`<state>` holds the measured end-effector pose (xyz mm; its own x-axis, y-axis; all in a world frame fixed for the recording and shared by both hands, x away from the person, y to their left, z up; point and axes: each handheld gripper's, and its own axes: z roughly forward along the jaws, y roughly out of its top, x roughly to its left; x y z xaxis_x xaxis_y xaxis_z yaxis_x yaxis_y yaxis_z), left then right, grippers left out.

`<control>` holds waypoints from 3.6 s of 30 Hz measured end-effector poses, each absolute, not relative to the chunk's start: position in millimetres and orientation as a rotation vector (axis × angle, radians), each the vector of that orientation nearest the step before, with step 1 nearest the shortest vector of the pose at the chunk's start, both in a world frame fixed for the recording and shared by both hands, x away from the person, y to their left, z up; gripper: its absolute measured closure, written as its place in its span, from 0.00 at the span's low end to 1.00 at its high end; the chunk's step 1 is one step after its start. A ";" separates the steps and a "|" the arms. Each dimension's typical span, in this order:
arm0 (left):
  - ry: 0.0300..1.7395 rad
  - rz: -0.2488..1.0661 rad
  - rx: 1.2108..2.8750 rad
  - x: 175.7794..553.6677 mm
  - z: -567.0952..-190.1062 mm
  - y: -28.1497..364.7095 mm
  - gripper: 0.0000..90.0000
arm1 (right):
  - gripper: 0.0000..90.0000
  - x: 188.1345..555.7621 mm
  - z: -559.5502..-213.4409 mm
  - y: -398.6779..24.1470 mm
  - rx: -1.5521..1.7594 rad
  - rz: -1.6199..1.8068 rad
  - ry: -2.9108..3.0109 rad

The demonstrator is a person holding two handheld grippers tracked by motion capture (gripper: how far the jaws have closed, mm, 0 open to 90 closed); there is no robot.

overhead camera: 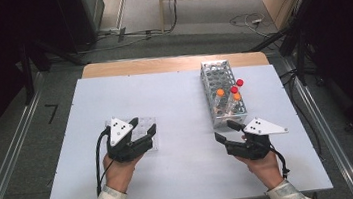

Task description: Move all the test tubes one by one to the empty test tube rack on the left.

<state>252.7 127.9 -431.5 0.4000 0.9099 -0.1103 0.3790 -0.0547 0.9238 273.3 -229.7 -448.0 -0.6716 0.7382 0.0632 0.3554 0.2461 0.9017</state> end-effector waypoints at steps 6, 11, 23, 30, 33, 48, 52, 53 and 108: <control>1.186 0.669 1.613 253.3 -431.1 128.9 0.27 | 0.39 285.7 -452.6 -239.8 1.084 1.359 2.072; 1.190 0.688 1.600 253.1 -430.5 128.3 0.23 | 0.41 300.2 -458.2 -246.4 1.167 1.339 2.001; 1.198 0.706 1.590 252.2 -429.9 127.4 0.21 | 0.59 318.6 -466.8 -241.4 1.188 1.292 1.913; 1.195 0.706 1.594 251.8 -429.7 126.6 0.21 | 0.69 325.6 -471.1 -237.1 1.192 1.282 1.906; 1.195 0.705 1.597 251.7 -429.8 126.8 0.21 | 0.73 327.3 -472.0 -234.9 1.192 1.280 1.895; 1.193 0.704 1.593 251.3 -429.5 126.5 0.21 | 0.81 329.2 -470.7 -235.0 1.198 1.281 1.869; 1.193 0.705 1.592 251.2 -429.5 126.7 0.21 | 0.81 325.1 -461.0 -235.6 1.167 1.302 1.839; 1.193 0.704 1.591 251.2 -429.5 126.6 0.21 | 0.81 323.5 -458.0 -235.2 1.149 1.306 1.830; 1.104 0.649 1.612 237.3 -418.0 109.3 0.26 | 0.82 269.6 -441.6 -172.1 0.879 1.451 2.085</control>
<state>237.3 109.3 -418.0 0.4318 0.8952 -0.1106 0.3378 -0.0468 0.9400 269.6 -172.1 -441.6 -0.6962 0.7178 -0.0046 0.2450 0.2436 0.9384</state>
